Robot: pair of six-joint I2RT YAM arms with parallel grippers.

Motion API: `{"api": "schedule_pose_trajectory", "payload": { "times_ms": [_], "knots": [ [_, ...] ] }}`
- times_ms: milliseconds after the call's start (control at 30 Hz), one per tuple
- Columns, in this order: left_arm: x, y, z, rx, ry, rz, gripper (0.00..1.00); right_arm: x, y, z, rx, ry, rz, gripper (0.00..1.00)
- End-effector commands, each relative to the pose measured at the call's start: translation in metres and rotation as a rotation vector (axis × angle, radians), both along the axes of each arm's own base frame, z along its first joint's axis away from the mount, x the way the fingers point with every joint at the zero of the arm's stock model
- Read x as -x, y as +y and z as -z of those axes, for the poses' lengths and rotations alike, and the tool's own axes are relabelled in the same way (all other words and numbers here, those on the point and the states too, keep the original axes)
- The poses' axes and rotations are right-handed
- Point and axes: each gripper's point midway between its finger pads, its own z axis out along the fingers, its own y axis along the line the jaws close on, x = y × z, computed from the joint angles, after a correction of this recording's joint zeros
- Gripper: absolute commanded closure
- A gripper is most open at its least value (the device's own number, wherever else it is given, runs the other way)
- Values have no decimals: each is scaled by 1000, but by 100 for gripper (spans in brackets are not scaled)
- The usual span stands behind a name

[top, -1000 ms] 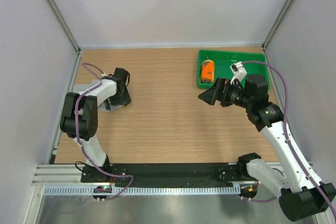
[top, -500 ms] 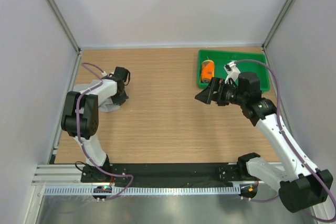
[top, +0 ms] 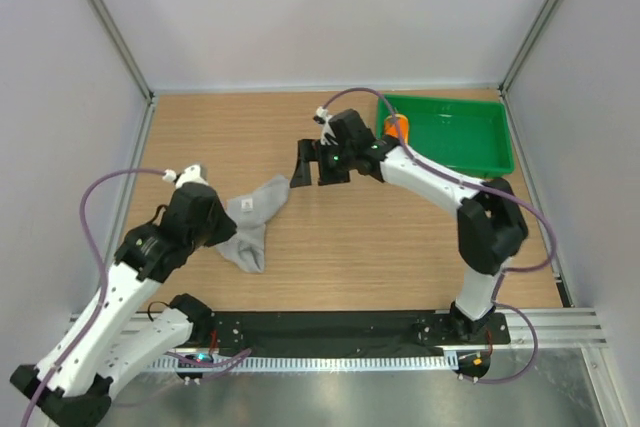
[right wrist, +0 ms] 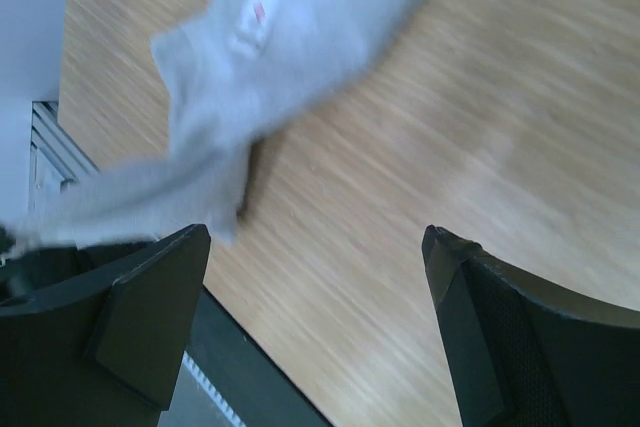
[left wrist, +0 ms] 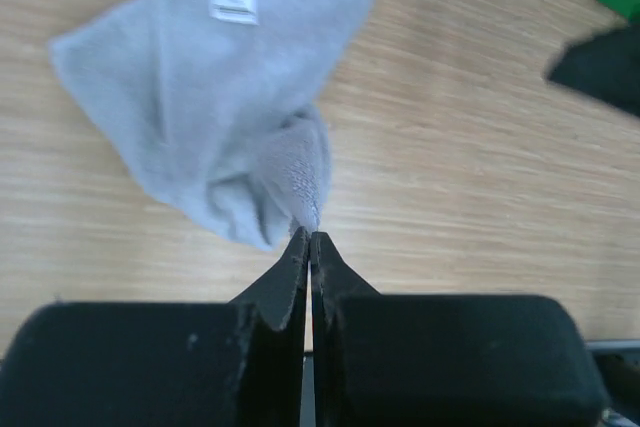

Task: Roll the towels
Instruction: Move the towel to the center of the board

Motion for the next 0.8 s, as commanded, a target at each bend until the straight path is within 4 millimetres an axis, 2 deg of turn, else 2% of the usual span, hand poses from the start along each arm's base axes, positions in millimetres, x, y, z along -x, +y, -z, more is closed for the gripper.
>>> {"api": "schedule_pose_trajectory", "payload": {
  "times_ms": [0,33,67,133,167,267,300,333,367,400,433,467,567,600,767],
  "knots": [
    [56,15,35,12,196,-19,100,-32,44,-17,-52,-58,-15,5],
    [62,16,32,33,187,-10,100,-36,56,10,-23,-14,-28,5],
    [72,18,34,40,211,-9,100,-43,68,0,-26,-33,-39,5],
    [79,21,28,63,183,-1,100,-53,75,17,35,-19,-31,6],
    [82,25,28,53,182,-5,100,-61,85,28,64,-12,-31,6],
    [86,38,27,14,158,-32,100,-60,73,56,163,39,-1,8],
    [88,41,28,4,161,-35,100,-58,72,59,163,46,4,8],
    [89,41,32,1,170,-32,100,-53,72,62,154,61,-2,9],
    [90,40,32,9,165,-28,100,-39,71,74,153,92,-25,9],
    [89,39,32,15,157,-22,100,-35,78,69,115,72,-46,9],
    [88,38,31,18,153,-17,100,-29,79,74,117,84,-67,10],
    [88,38,30,17,147,-14,100,-13,88,77,120,98,-113,11],
    [88,36,31,17,156,1,100,8,100,91,133,122,-183,13],
    [88,35,31,17,158,4,100,17,106,99,137,136,-204,17],
    [88,36,29,28,137,0,100,35,116,108,148,153,-232,30]
  ]
}}
